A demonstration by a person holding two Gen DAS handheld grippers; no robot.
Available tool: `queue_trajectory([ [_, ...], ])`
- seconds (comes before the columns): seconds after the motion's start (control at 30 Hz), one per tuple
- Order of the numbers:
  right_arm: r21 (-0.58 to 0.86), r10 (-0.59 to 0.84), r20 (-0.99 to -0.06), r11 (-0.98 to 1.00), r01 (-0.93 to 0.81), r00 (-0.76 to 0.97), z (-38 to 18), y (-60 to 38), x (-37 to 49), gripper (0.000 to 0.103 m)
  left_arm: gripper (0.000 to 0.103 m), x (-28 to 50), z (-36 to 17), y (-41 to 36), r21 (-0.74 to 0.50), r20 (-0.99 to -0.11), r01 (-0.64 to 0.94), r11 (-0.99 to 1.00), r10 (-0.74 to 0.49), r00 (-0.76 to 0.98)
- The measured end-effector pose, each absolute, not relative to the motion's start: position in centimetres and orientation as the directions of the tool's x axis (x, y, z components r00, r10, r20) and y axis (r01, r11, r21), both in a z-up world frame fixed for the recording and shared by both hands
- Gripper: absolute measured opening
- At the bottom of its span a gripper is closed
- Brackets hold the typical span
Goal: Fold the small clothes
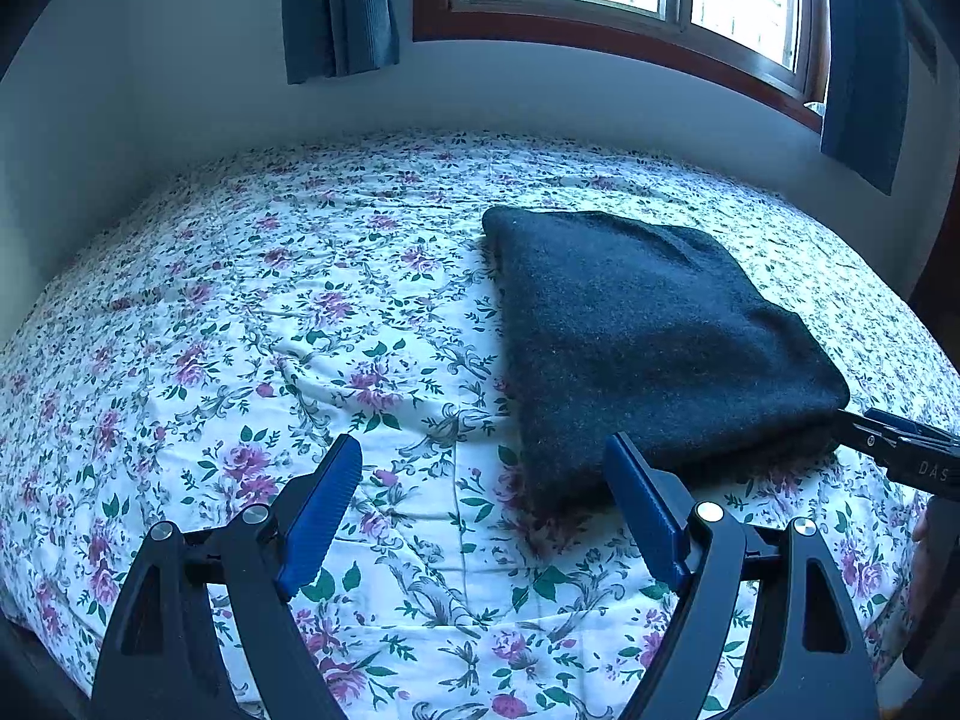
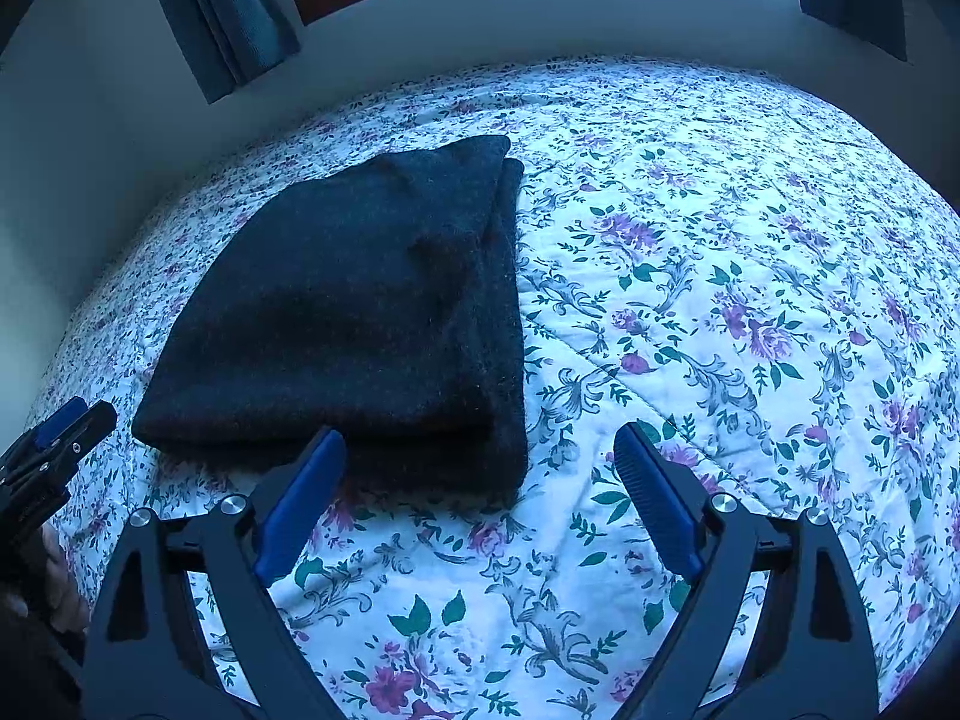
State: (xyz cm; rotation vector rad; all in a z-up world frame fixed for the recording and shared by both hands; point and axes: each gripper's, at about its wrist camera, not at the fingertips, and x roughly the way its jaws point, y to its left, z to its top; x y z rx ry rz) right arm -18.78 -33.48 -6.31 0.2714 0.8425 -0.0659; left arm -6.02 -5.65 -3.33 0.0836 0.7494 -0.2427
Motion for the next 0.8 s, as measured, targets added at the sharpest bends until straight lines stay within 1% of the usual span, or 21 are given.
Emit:
queue_trajectory([
  [0.8, 0.211, 0.045, -0.744, 0.963, 0.17, 0.667, -6.34, -33.73, -18.81, 0.091, 0.082, -6.24, -3.21, -5.55, -0.011, -0.68, 0.218, 0.976, -0.167, 0.714],
])
